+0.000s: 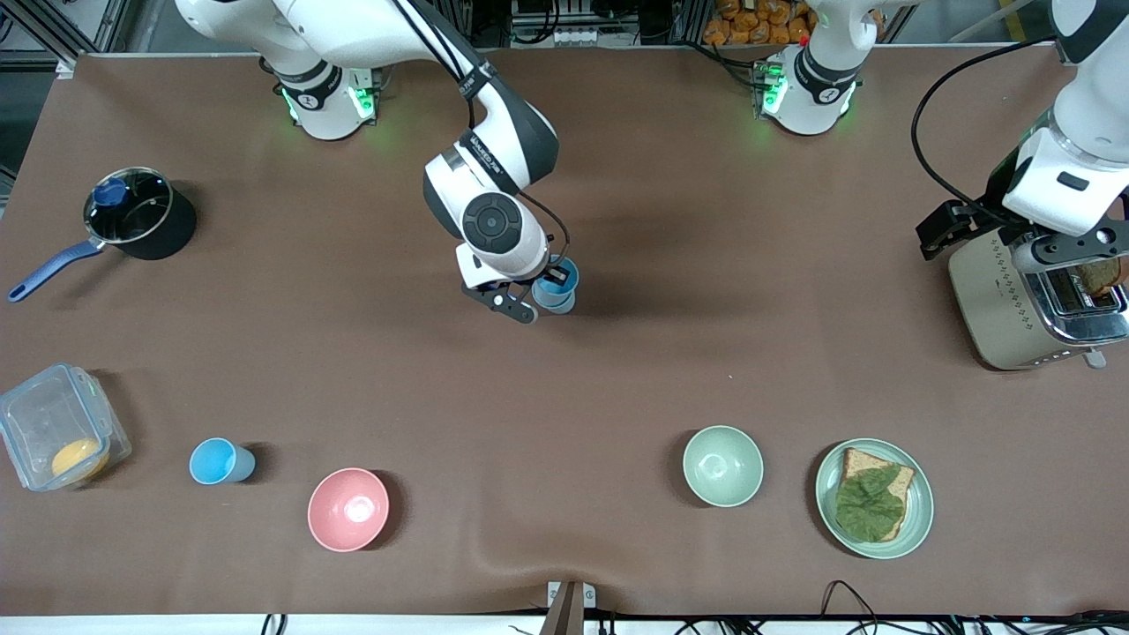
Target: Stack blue cups with both arms
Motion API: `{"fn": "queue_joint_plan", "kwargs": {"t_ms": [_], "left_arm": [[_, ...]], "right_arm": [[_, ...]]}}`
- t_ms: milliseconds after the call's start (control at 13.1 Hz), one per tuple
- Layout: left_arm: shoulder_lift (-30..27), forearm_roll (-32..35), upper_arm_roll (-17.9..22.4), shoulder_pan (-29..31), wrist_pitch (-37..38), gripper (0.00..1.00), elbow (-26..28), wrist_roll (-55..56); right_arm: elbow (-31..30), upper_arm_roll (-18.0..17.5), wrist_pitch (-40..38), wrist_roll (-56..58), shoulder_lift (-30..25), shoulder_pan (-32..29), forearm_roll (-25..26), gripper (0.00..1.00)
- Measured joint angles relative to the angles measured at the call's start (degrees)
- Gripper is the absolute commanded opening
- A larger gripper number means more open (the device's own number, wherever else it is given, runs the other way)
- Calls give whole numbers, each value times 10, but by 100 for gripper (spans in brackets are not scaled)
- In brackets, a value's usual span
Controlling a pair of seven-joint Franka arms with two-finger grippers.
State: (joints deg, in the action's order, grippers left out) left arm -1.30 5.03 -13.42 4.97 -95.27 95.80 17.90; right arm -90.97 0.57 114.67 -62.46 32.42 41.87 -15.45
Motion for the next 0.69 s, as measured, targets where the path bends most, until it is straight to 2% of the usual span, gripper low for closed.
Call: {"fn": "queue_joint_plan", "kwargs": {"t_ms": [153, 305, 534, 686], "left_arm": [[0, 0, 0, 0, 0, 100, 3, 0], [-1, 0, 1, 0, 0, 100, 3, 0], [-7, -4, 2, 0, 0, 100, 3, 0], [-13, -14, 2, 0, 0, 100, 3, 0]], "right_arm": [[4, 8, -7, 4, -4, -11, 0, 100], [7, 13, -64, 73, -16, -59, 1, 100], [4, 17, -184, 299, -44, -186, 1, 100], [-26, 18, -201, 430, -65, -258, 11, 100]]}}
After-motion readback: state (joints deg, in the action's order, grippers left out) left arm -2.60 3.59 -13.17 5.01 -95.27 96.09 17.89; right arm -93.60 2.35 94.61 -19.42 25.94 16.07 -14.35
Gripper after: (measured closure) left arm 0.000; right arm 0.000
